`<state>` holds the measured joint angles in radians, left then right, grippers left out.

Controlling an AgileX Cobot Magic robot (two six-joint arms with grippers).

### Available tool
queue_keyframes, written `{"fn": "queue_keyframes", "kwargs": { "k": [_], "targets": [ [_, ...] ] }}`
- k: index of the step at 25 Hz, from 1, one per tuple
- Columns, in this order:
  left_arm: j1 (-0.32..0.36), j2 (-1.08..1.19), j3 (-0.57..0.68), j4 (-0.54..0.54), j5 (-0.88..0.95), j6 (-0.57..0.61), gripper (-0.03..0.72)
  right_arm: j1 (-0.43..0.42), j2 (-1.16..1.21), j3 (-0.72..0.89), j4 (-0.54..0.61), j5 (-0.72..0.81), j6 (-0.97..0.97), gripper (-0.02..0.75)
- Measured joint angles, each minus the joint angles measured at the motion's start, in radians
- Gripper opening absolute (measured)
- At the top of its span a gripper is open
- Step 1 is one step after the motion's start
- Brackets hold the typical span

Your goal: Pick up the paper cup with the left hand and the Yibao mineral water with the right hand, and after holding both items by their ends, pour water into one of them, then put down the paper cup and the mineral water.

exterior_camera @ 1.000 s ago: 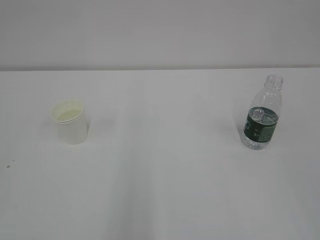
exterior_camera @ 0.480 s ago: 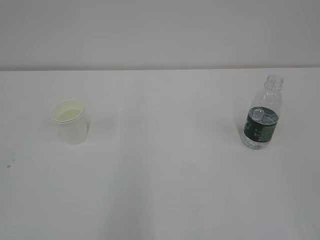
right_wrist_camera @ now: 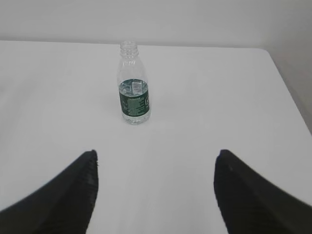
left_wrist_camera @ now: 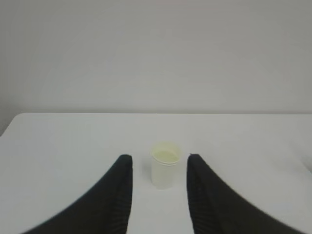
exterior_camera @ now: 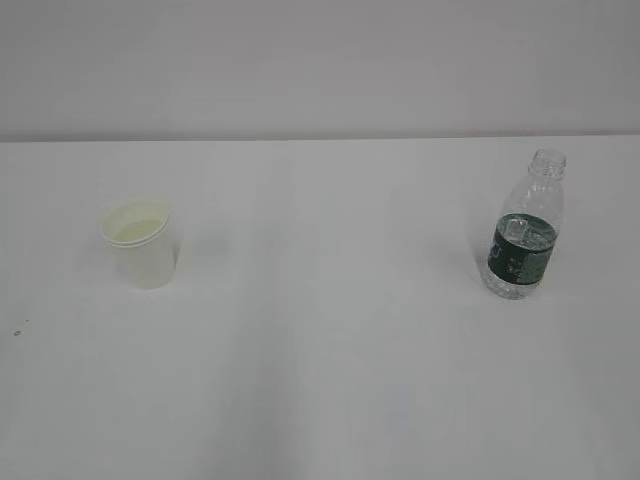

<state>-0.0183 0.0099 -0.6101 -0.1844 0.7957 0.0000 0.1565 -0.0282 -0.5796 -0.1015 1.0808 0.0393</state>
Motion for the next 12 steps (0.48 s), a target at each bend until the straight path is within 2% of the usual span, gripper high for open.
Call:
{"fn": "queue_keyframes", "kwargs": {
  "k": [12],
  "targets": [
    [0.000, 0.000, 0.092, -0.001, -0.033, 0.000, 0.268, 0.000, 0.000, 0.031, 0.003, -0.009, -0.014, 0.541]
  ]
}}
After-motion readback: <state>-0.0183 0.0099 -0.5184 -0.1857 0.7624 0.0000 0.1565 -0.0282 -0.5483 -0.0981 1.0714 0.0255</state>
